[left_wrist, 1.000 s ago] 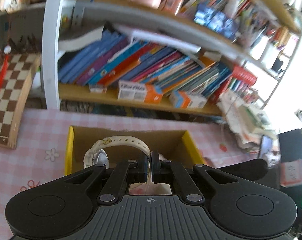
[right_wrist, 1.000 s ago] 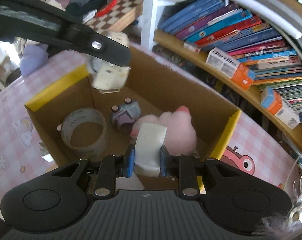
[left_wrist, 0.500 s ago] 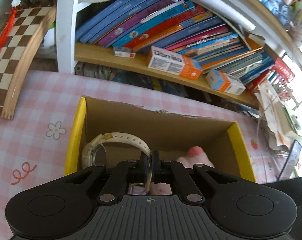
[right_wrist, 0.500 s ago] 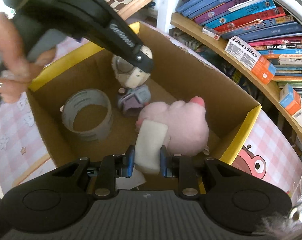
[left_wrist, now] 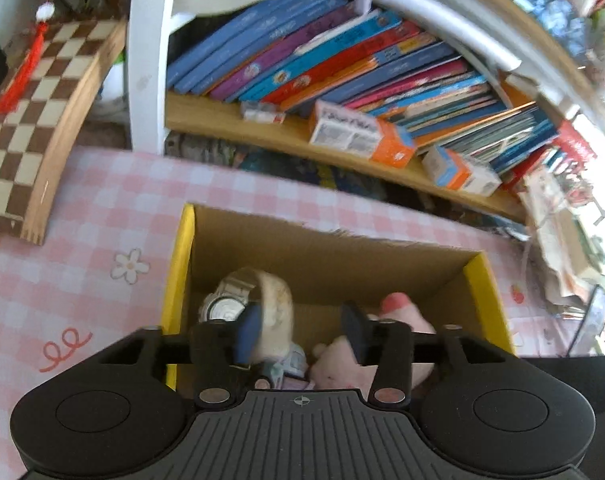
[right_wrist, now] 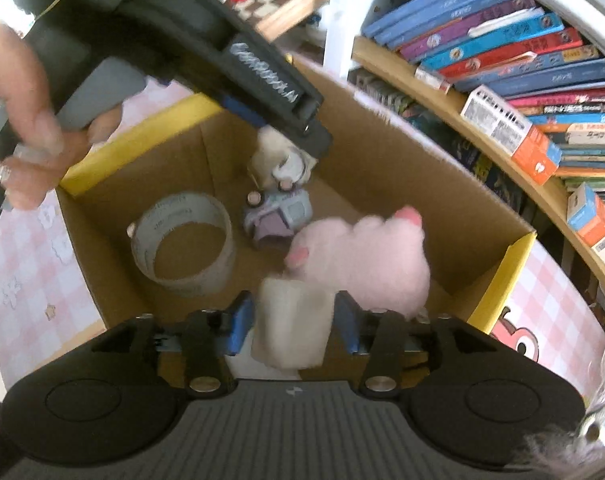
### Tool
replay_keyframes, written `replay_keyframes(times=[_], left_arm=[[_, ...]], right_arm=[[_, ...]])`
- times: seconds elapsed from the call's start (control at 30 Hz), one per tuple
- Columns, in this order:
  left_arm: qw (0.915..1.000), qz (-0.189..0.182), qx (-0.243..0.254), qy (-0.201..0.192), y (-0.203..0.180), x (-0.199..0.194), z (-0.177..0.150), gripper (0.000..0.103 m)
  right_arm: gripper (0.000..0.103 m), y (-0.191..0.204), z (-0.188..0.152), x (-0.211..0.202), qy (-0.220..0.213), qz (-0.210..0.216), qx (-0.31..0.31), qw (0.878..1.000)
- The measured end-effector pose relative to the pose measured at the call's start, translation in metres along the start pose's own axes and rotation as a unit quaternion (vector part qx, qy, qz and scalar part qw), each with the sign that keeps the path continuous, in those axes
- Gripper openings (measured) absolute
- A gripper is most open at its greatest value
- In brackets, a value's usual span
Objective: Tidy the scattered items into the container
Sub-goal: 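Open both tools to release watch and foam block in the box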
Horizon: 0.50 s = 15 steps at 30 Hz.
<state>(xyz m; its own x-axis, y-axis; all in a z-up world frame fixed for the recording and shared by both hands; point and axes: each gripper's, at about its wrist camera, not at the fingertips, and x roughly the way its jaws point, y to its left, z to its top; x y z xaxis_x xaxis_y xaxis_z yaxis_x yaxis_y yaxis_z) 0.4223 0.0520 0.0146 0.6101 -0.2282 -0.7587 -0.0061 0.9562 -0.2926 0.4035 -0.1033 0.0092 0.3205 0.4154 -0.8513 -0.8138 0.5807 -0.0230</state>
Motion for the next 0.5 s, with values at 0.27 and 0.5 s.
replay_keyframes(times=[0.27,0.5], left_arm=[[0.9971,-0.016,0.051,-0.054,-0.015,-0.054,-0.012,0.053],[0.9910,-0.018,0.088,-0.099,-0.025,-0.100,-0.034,0.058]], right_arm=[[0.049,0.007,0.005,-0.029,-0.041,-0.019,0.014,0.999],[0.050,0.025,0.003,-0.060,-0.075,-0.037,0.021,0.996]])
